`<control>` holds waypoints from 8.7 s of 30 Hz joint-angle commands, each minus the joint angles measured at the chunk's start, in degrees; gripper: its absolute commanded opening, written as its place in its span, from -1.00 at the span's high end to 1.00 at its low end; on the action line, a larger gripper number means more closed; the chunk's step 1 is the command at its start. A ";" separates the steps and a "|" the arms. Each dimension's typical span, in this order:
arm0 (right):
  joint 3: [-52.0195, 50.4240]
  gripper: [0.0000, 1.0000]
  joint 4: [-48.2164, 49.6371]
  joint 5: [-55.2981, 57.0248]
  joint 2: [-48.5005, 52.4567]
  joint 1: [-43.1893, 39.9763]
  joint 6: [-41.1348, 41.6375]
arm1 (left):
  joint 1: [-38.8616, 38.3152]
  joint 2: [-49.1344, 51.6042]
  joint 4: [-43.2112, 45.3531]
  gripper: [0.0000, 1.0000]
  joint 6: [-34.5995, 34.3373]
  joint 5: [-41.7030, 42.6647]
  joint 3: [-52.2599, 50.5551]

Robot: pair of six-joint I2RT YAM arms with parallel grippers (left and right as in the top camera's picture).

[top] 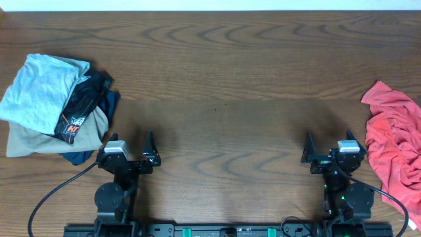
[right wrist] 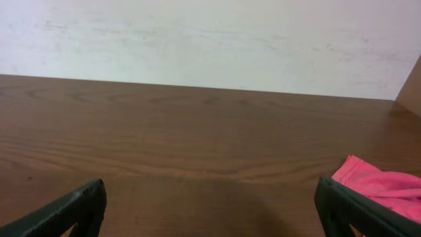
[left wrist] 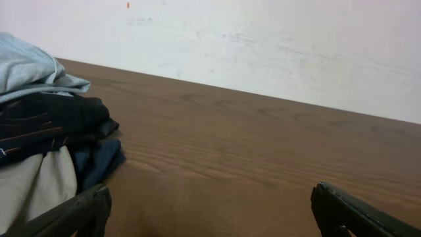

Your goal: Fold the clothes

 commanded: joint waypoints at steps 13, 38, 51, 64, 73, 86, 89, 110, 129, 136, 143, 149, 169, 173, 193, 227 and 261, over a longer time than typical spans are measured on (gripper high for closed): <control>-0.09 -0.99 -0.26 0.39 -0.28 -0.26 -0.66 | 0.22 -0.39 -2.54 -0.96 0.59 -0.70 -0.61; -0.09 -0.98 -0.26 0.37 -0.28 -0.26 -0.66 | 0.22 -0.39 -2.54 -0.96 0.59 -0.70 -0.61; -0.09 -0.98 -0.17 0.37 -0.28 -0.26 -0.66 | 0.22 -0.39 -2.54 -0.96 0.57 -0.70 -0.61; -0.04 -0.98 0.72 -3.02 -0.28 -0.26 8.81 | 0.22 -0.33 -2.51 -0.96 -2.69 0.61 -0.57; 7.65 -0.98 -10.82 -4.52 0.17 -0.28 8.79 | 0.22 5.57 -12.96 -0.96 -2.73 4.94 8.92; 28.74 -0.98 -29.68 -3.69 25.27 -0.28 8.76 | 0.22 28.68 -37.03 -0.96 -2.69 8.92 34.07; 35.32 -0.99 -35.12 -3.67 34.62 -0.28 8.76 | 0.22 33.90 -42.01 -0.96 -2.67 8.92 39.01; 49.55 -0.96 -37.38 25.64 74.14 -4.57 23.17 | 0.22 47.63 -48.39 -0.95 -2.71 8.92 44.24; 49.53 -0.43 -30.01 25.97 91.52 -24.33 24.37 | 0.22 48.11 -48.39 -0.96 -2.71 8.92 44.24; 49.53 -0.31 -29.14 22.32 96.50 -27.17 24.87 | 0.22 48.11 -48.39 -0.96 -2.71 8.92 44.24; 49.90 0.97 -26.49 12.68 97.00 -27.04 23.69 | 0.22 48.11 -48.35 -0.96 -2.71 8.92 44.24; 54.80 0.97 -25.75 -16.15 95.41 -23.41 14.58 | 0.22 48.65 -48.22 -0.96 -2.71 8.92 44.24; 67.87 -0.86 -23.06 -6.08 90.03 8.70 15.87 | 0.22 50.73 -45.92 -0.96 -2.71 8.92 44.24; 67.87 -0.99 -33.24 3.34 89.64 7.17 17.88 | 0.22 50.71 -45.72 -0.96 -2.71 8.92 44.24; 58.62 -0.71 -37.46 -6.64 92.13 9.20 10.19 | 0.22 52.13 -44.89 -0.95 -5.07 8.92 44.24; 51.41 0.97 -9.29 -19.30 103.69 18.93 14.19 | 0.22 59.39 -44.70 -0.96 -6.19 8.92 44.24; 73.75 -0.99 -59.12 6.82 85.09 15.54 15.85 | 0.20 65.31 -43.17 -0.95 -6.19 27.96 43.36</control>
